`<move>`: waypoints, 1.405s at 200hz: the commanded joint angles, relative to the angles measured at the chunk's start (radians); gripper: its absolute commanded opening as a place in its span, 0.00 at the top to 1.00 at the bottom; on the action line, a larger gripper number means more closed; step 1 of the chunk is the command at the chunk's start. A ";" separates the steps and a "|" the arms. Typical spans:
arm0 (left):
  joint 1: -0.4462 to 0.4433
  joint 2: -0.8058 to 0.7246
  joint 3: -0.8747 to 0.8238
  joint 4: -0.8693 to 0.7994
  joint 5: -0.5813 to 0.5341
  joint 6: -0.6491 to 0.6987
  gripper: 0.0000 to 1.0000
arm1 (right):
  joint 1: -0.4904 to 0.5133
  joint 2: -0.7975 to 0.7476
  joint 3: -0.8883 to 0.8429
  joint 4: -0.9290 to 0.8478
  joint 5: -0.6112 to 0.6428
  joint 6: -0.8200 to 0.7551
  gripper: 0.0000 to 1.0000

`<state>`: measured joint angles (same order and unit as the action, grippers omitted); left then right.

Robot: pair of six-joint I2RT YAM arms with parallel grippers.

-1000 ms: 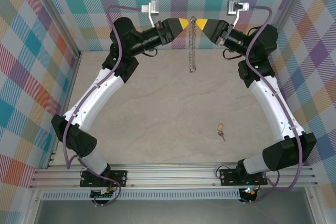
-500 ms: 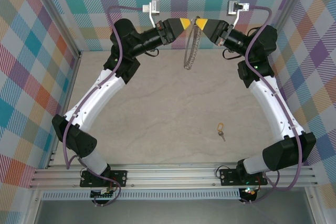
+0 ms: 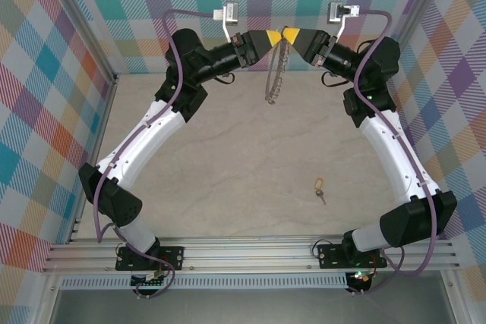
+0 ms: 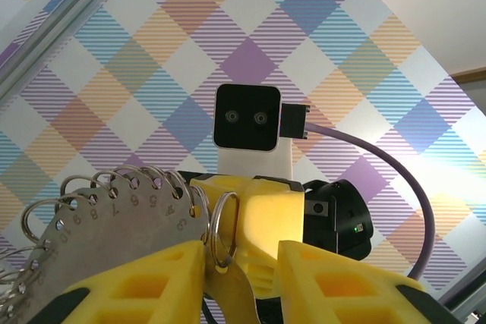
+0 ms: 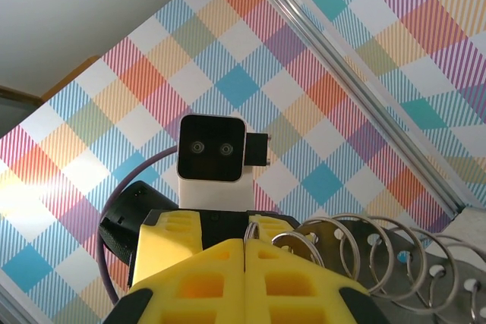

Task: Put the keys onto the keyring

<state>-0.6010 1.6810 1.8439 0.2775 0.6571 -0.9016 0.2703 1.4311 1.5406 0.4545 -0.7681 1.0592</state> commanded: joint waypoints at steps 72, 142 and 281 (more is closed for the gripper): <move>-0.013 0.013 0.040 0.061 0.003 0.005 0.94 | 0.006 -0.015 0.003 0.010 -0.041 -0.012 1.00; -0.013 0.011 0.095 -0.102 0.027 0.193 1.00 | -0.035 -0.080 0.016 -0.240 -0.025 -0.132 0.50; -0.013 -0.053 0.218 -0.680 0.114 0.973 1.00 | -0.127 -0.149 0.059 -0.502 -0.246 -0.273 0.53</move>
<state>-0.6018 1.6775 2.0476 -0.3813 0.7399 -0.0513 0.1211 1.2812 1.5440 0.0082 -0.9356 0.8478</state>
